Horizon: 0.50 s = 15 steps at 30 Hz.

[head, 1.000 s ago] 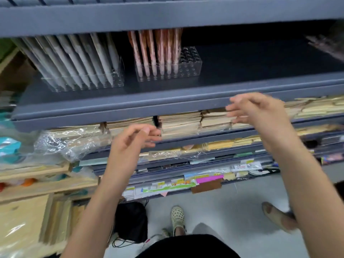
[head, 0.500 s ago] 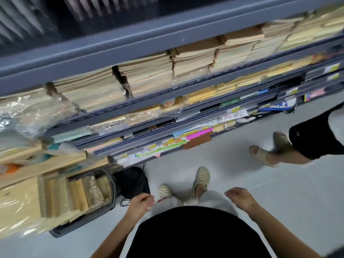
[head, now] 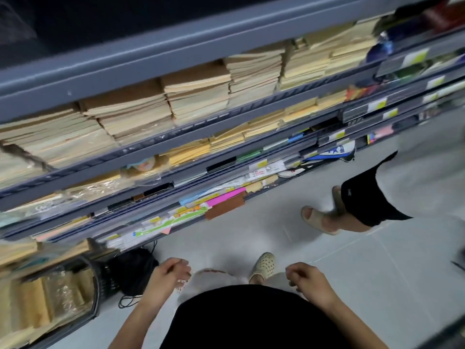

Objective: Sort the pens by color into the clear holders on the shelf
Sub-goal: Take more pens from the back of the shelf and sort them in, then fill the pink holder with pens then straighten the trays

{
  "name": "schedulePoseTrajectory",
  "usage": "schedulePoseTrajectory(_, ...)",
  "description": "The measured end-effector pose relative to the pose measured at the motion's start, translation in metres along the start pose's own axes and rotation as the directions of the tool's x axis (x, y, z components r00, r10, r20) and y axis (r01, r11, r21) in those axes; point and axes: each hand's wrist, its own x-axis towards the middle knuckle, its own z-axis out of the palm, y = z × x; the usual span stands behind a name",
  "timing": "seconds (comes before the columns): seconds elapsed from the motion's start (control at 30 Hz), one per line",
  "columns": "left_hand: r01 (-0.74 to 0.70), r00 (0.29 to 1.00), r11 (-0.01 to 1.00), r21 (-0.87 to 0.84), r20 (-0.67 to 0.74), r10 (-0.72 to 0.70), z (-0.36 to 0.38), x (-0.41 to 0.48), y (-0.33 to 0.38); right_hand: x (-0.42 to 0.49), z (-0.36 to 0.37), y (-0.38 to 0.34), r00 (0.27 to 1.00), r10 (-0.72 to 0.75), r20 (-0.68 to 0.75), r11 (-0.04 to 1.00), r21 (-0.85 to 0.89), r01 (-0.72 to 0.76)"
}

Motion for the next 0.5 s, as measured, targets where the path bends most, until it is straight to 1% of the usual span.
schedulePoseTrajectory(0.13, -0.158, 0.987, 0.985, 0.071, 0.052, 0.155, 0.065, -0.018, 0.060, 0.016, -0.071, -0.002, 0.994, -0.096, -0.056, 0.995, 0.030, 0.098)
schedulePoseTrajectory(0.27, -0.345, 0.935, 0.934, 0.096, 0.121, 0.333, 0.102, -0.035, 0.122, 0.027, -0.132, -0.032, 0.958, -0.261, -0.116, 0.963, 0.032, 0.267)
schedulePoseTrajectory(0.33, -0.424, 0.903, 0.898, 0.114, 0.134, 0.409, 0.113, -0.039, 0.152, 0.033, -0.162, -0.059, 0.917, -0.360, -0.172, 0.930, 0.010, 0.367)
schedulePoseTrajectory(0.4, -0.509, 0.859, 0.854, 0.105, 0.117, 0.498, 0.118, -0.042, 0.186, 0.038, -0.190, -0.093, 0.867, -0.437, -0.241, 0.894, -0.011, 0.448)
schedulePoseTrajectory(0.47, -0.595, 0.804, 0.796, 0.114, 0.093, 0.587, 0.121, -0.046, 0.222, 0.042, -0.215, -0.131, 0.798, -0.518, -0.308, 0.846, -0.045, 0.531)
schedulePoseTrajectory(0.5, -0.635, 0.772, 0.760, 0.139, 0.078, 0.630, 0.121, -0.048, 0.242, 0.044, -0.227, -0.149, 0.749, -0.565, -0.345, 0.813, -0.077, 0.578)
